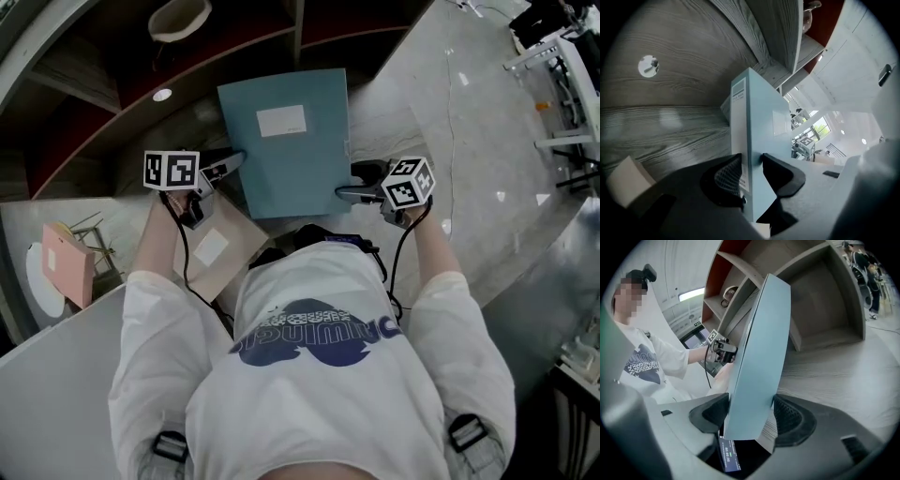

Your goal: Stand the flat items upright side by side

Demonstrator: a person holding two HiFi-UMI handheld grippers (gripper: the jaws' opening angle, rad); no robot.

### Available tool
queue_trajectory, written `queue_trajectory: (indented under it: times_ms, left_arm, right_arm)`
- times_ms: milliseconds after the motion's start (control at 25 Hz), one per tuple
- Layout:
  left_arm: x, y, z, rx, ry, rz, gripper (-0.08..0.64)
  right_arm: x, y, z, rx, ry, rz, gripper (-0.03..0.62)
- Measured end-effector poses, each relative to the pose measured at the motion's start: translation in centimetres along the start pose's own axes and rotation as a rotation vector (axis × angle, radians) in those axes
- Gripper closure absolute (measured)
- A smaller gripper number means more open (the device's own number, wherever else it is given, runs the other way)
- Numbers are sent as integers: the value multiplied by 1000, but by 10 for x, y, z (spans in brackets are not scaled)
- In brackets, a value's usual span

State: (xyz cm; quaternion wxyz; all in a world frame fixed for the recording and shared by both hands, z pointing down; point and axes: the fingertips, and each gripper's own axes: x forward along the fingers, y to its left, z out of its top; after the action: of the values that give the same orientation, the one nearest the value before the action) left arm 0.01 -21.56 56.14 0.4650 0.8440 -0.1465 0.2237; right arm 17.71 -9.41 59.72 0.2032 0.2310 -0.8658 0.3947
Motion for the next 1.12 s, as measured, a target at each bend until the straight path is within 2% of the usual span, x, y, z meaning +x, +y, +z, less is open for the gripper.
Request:
queue_trajectory:
  times_ms: [120,400,640,1120]
  left_arm:
    - [0,3,-6,-8,-38,19,417]
    - [-8,-2,-5,28,-115,65,417]
    - [-16,-6,-5,48,-138,106,416]
    - [-32,-24,-9,143,-194,126,416]
  right_arm:
    - [-3,-3,3,-60,16,-15,294]
    - [4,-12,3,-172,71,-47,288]
    - [11,-17,6,-264,114,-79,284]
    - [24,-33,12,-463,165,-179,279]
